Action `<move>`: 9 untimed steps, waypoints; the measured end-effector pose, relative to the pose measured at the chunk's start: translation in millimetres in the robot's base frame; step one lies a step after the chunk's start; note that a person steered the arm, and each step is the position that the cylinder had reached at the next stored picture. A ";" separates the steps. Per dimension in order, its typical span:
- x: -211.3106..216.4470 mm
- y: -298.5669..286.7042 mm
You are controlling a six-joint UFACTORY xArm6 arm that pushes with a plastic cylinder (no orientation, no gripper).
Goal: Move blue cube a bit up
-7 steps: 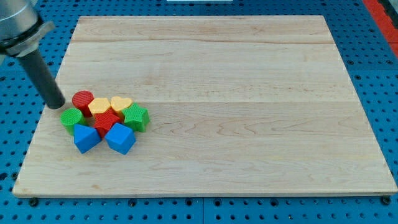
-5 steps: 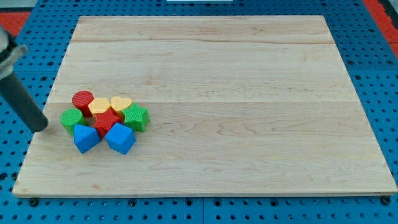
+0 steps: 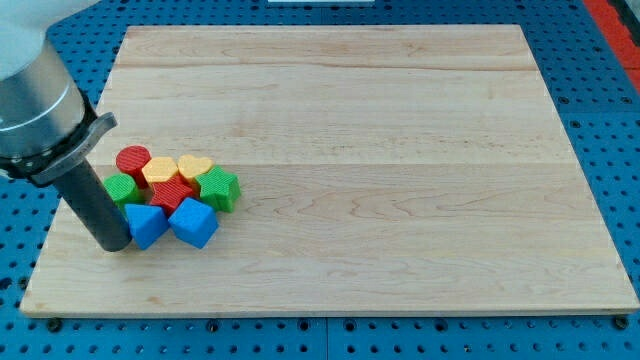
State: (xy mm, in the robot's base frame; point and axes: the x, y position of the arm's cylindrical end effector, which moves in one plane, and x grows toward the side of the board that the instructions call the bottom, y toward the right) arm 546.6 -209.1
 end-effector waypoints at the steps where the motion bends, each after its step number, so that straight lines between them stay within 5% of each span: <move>1: 0.0 5.7; 2: 32.8 -1.3; 3: 57.2 52.7; 4: 49.2 102.4; 7: 7.1 86.7; 9: 33.4 101.7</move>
